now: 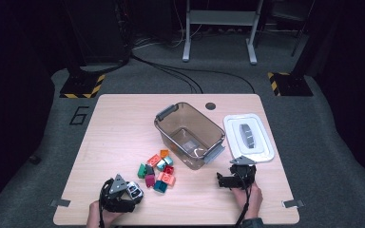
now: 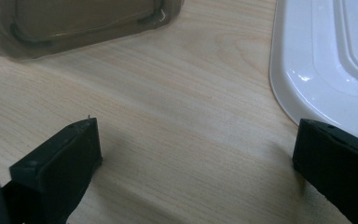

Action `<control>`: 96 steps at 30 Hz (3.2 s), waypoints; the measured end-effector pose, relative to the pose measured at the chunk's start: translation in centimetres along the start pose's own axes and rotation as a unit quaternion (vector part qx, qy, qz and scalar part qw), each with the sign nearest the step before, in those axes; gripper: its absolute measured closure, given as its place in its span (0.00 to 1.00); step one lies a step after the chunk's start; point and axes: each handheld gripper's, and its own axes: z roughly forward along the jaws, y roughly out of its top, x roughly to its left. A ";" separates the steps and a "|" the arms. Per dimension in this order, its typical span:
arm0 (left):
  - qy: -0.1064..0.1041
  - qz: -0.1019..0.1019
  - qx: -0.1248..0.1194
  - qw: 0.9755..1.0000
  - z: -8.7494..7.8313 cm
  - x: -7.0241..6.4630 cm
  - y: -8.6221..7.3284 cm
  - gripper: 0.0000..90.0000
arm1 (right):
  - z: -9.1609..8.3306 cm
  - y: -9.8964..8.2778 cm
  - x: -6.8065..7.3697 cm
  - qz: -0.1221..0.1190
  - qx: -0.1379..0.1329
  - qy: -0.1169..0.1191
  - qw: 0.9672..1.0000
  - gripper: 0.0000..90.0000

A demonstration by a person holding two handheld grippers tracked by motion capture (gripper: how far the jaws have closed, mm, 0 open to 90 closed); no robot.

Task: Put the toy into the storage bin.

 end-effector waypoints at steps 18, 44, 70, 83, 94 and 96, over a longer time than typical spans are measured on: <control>-0.004 0.015 -0.018 1.000 -1.3 0.3 1.6 0.28 | 0.0 0.0 0.0 0.001 0.000 0.001 1.000 0.00; 0.011 0.033 -0.055 0.998 -3.3 1.7 6.0 0.28 | 0.0 0.0 0.0 0.004 0.001 0.000 1.000 0.01; 0.018 0.049 -0.070 0.996 -4.1 4.0 11.4 0.28 | 0.0 0.0 0.0 0.004 0.000 0.000 1.000 0.01; 0.016 0.071 -0.076 0.994 -4.3 4.6 14.8 0.28 | 0.0 0.0 0.0 0.004 0.000 0.000 1.000 0.01; 0.015 0.084 -0.079 0.993 -4.2 4.7 17.6 0.28 | 0.0 0.0 0.0 0.004 0.000 0.000 1.000 0.01; 0.014 0.086 -0.079 0.993 -4.1 4.7 18.4 0.28 | 0.0 0.0 0.0 0.003 0.000 0.000 1.000 0.01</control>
